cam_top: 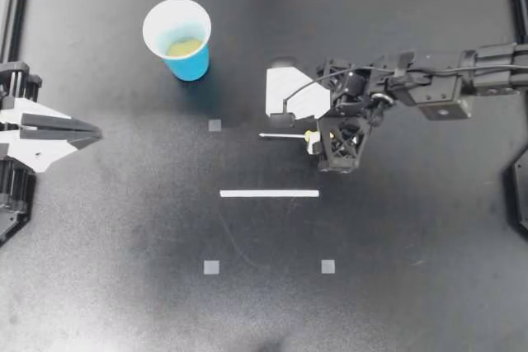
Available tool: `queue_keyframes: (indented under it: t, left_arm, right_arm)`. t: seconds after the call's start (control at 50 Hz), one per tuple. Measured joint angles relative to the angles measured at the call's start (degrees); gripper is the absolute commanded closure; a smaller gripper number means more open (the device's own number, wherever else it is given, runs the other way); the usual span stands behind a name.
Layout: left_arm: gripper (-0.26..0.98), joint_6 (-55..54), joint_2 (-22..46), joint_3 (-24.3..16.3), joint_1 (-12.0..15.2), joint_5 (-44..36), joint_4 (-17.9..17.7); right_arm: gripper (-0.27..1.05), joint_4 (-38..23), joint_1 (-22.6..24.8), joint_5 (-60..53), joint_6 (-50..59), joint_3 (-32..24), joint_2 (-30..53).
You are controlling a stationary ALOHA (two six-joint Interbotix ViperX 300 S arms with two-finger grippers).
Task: Pick up the screwdriver with the right arm, hand it over to the left arm then place it into the cup.
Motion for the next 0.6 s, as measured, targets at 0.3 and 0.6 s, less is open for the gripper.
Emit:
queue_keyframes:
  t: [0.3, 0.6]
  left_arm:
    - [0.61, 0.0, 0.0, 0.1, -0.1, 0.0, -0.2]
    - [0.61, 0.0, 0.0, 0.1, 0.0, 0.0, -0.2]
  right_arm:
    - [0.19, 0.1, 0.1, -0.9, 0.2, 0.2, 1.8]
    - [0.45, 0.4, -0.1, -1.1, 0.4, 1.2, 2.2]
